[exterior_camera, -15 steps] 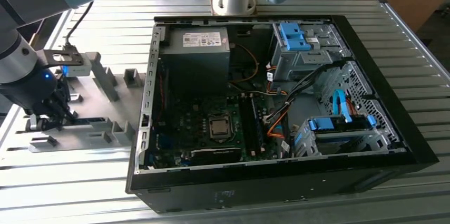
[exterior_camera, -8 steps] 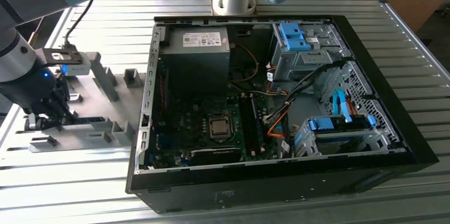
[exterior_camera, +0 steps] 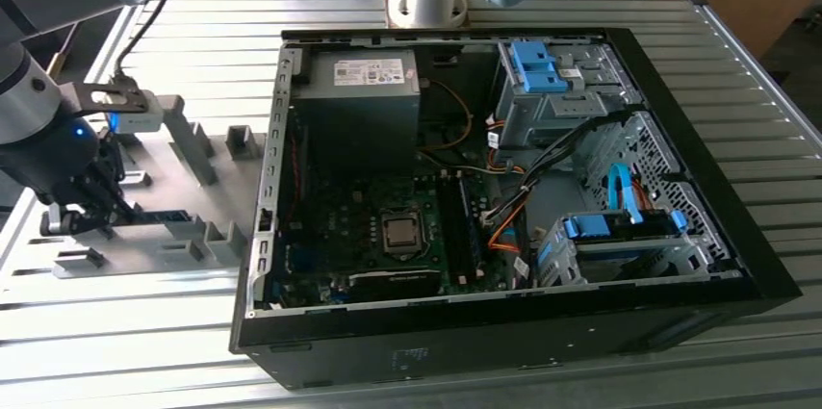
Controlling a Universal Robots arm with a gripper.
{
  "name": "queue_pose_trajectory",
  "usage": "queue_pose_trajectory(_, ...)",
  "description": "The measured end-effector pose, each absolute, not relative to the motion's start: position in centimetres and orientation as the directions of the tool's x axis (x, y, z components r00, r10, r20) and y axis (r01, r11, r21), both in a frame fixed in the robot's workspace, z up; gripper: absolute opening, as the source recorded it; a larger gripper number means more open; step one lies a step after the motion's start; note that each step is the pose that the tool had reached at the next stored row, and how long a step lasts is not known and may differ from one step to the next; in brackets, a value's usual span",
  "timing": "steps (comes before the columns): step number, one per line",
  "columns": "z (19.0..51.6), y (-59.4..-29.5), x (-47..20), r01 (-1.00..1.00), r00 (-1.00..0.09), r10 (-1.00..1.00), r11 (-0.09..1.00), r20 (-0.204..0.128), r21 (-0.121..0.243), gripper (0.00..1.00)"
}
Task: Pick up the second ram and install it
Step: 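Pick up the second ram and move it above second insertion slot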
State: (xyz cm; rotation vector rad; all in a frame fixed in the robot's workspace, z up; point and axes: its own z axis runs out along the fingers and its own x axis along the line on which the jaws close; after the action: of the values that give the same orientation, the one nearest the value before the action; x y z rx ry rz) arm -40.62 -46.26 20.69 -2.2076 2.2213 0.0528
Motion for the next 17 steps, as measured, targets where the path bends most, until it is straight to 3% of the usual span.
queue_pose_trajectory(17,20.98,-46.26,-40.62,-1.000,-0.006,-1.000,0.006,-0.030,0.017,0.14)
